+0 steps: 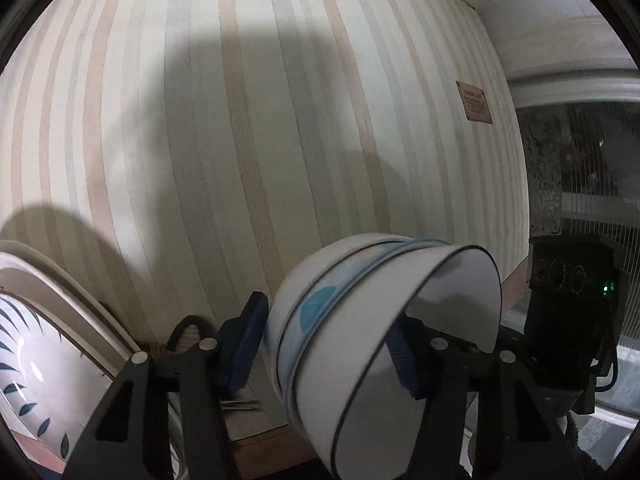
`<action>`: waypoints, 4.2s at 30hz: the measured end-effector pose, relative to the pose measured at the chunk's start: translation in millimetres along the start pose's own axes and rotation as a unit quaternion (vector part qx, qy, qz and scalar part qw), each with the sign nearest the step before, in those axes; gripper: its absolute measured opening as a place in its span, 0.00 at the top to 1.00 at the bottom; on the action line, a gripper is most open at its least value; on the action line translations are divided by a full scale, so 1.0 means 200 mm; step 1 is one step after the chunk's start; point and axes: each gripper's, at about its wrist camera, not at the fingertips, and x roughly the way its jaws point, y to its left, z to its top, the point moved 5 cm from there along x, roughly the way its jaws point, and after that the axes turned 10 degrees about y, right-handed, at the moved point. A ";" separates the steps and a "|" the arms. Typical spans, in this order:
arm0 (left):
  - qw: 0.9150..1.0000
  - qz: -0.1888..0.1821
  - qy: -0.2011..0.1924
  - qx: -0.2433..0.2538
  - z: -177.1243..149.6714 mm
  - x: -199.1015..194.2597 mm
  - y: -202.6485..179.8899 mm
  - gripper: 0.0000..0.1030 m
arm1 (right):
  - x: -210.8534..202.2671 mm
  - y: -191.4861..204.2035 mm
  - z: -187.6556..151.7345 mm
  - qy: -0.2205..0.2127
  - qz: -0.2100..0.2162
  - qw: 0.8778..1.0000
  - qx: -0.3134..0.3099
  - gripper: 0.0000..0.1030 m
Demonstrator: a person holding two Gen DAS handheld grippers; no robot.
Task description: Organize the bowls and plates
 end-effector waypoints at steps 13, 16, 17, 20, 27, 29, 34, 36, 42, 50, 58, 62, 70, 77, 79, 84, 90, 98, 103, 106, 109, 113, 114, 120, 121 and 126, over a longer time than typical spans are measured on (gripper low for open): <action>1.000 0.002 -0.005 -0.024 -0.08 -0.14 0.07 0.47 | 0.09 0.11 0.02 0.027 0.006 1.000 0.013 0.52; 1.000 0.005 -0.014 -0.018 -0.12 -0.24 0.09 0.47 | 0.07 0.19 -0.01 0.025 0.005 1.000 0.006 0.52; 1.000 0.005 -0.015 -0.017 -0.13 -0.27 0.10 0.47 | 0.07 0.22 -0.02 0.026 0.007 1.000 0.004 0.52; 1.000 0.004 -0.021 -0.012 -0.18 -0.36 0.16 0.47 | 0.08 0.33 -0.04 0.026 0.010 1.000 0.001 0.52; 0.998 0.011 -0.048 -0.029 -0.28 -0.57 0.40 0.47 | 0.21 0.61 -0.08 0.040 0.011 0.999 -0.031 0.52; 0.998 0.010 -0.052 -0.042 -0.30 -0.60 0.49 0.47 | 0.29 0.69 -0.08 0.047 0.013 0.998 -0.038 0.52; 0.995 0.008 -0.058 -0.078 -0.35 -0.62 0.72 0.47 | 0.49 0.83 -0.09 0.076 0.009 0.995 -0.062 0.52; 0.994 0.010 -0.057 -0.087 -0.35 -0.59 0.77 0.47 | 0.56 0.87 -0.09 0.087 0.007 0.994 -0.070 0.52; 0.992 0.004 -0.057 -0.110 -0.36 -0.55 0.89 0.47 | 0.78 0.96 -0.05 0.114 -0.012 0.990 -0.086 0.52; 0.992 -0.002 -0.052 -0.113 -0.38 -0.55 0.97 0.47 | 0.84 0.96 -0.02 0.122 -0.027 0.988 -0.090 0.52; 0.993 -0.002 -0.044 -0.106 -0.38 -0.53 0.99 0.47 | 0.88 0.98 0.00 0.122 -0.034 0.988 -0.086 0.52; 0.994 -0.003 -0.045 -0.103 -0.38 -0.52 0.98 0.47 | 0.89 0.97 0.00 0.120 -0.039 0.989 -0.081 0.52; 0.992 0.038 -0.079 -0.089 -0.43 -0.60 0.96 0.47 | 0.88 1.00 -0.02 0.111 -0.058 0.989 -0.085 0.51; 0.979 0.114 -0.155 -0.061 -0.58 -0.81 0.88 0.47 | 0.68 1.13 -0.11 0.042 -0.098 0.987 -0.121 0.50; 0.975 0.127 -0.172 -0.055 -0.63 -0.85 0.84 0.47 | 0.59 1.20 -0.15 0.013 -0.121 0.982 -0.142 0.48; 0.962 0.154 -0.219 -0.046 -0.77 -0.96 0.79 0.28 | 0.38 1.36 -0.30 -0.056 -0.173 0.968 -0.174 0.19; 0.948 0.173 -0.264 -0.050 -0.90 -1.06 0.75 0.10 | 0.18 1.48 -0.49 -0.127 -0.228 0.946 -0.193 0.08; 0.935 0.175 -0.302 -0.056 -1.08 -1.15 0.67 0.09 | 0.00 1.59 -0.69 -0.186 -0.255 0.927 -0.203 0.05; 0.924 0.178 -0.333 -0.058 -1.24 -1.21 0.59 0.09 | -0.08 1.62 -0.82 -0.209 -0.255 0.919 -0.218 0.04; 0.913 0.185 -0.359 -0.060 -1.35 -1.25 0.53 0.07 | -0.14 1.64 -0.93 -0.219 -0.251 0.915 -0.228 0.04; 0.901 0.179 -0.389 -0.063 -1.48 -1.30 0.47 0.03 | -0.21 1.66 -1.05 -0.236 -0.252 0.907 -0.240 0.04; 0.884 0.191 -0.421 -0.069 -1.66 -1.33 0.40 0.02 | -0.29 1.67 -1.24 -0.254 -0.256 0.897 -0.257 0.03; 0.881 0.191 -0.428 -0.070 -1.70 -1.33 0.38 0.02 | -0.31 1.68 -1.29 -0.258 -0.258 0.894 -0.260 0.03; 0.872 0.205 -0.439 -0.078 -1.96 -1.29 0.31 0.00 | -0.39 1.70 -1.58 -0.276 -0.260 0.883 -0.278 0.02; 0.870 0.207 -0.440 -0.079 -2.00 -1.29 0.30 0.00 | -0.41 1.70 -1.63 -0.281 -0.261 0.880 -0.280 0.02; 0.863 0.215 -0.451 -0.082 -2.18 -1.28 0.27 0.00 | -0.47 1.71 -1.85 -0.303 -0.267 0.869 -0.287 0.02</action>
